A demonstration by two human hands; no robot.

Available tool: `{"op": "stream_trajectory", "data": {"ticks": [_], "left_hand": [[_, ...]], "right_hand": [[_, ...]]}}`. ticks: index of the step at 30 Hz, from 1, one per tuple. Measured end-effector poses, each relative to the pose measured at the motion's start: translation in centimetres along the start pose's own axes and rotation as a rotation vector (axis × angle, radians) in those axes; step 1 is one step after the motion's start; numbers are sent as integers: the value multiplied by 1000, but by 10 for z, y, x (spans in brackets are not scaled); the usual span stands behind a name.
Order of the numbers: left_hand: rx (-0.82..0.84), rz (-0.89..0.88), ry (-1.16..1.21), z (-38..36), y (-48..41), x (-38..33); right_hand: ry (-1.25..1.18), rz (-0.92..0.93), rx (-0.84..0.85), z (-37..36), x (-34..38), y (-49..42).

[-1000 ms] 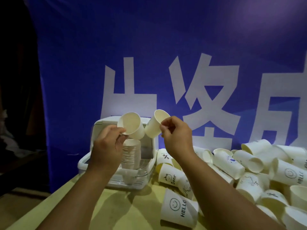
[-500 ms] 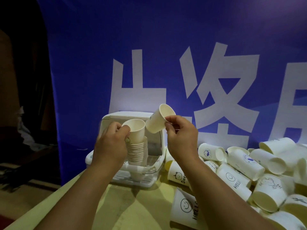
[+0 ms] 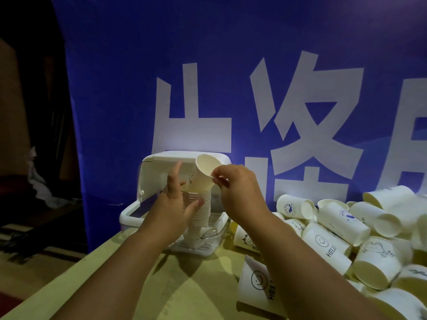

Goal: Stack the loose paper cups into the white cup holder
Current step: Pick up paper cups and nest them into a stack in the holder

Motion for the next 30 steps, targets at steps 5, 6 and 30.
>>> {"op": "stream_trajectory", "data": {"ticks": [5, 6, 30], "left_hand": [[30, -89, -50, -2, 1, -3], [37, -88, -47, -2, 0, -2], [68, -69, -73, -36, 1, -97]], "right_hand": [[-20, 18, -8, -5, 0, -2], [-45, 2, 2, -6, 0, -2], [-2, -378, -48, 109, -44, 68]]}}
Point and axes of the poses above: each hand's wrist, its own y-axis away from the middle knuckle, its own z-axis out of the back of the hand, x = y × z, the point moved 1 cm from there along -y, towards the middle knuckle, and after that the axes turned 15 degrees about x, right-handed, at the moved point
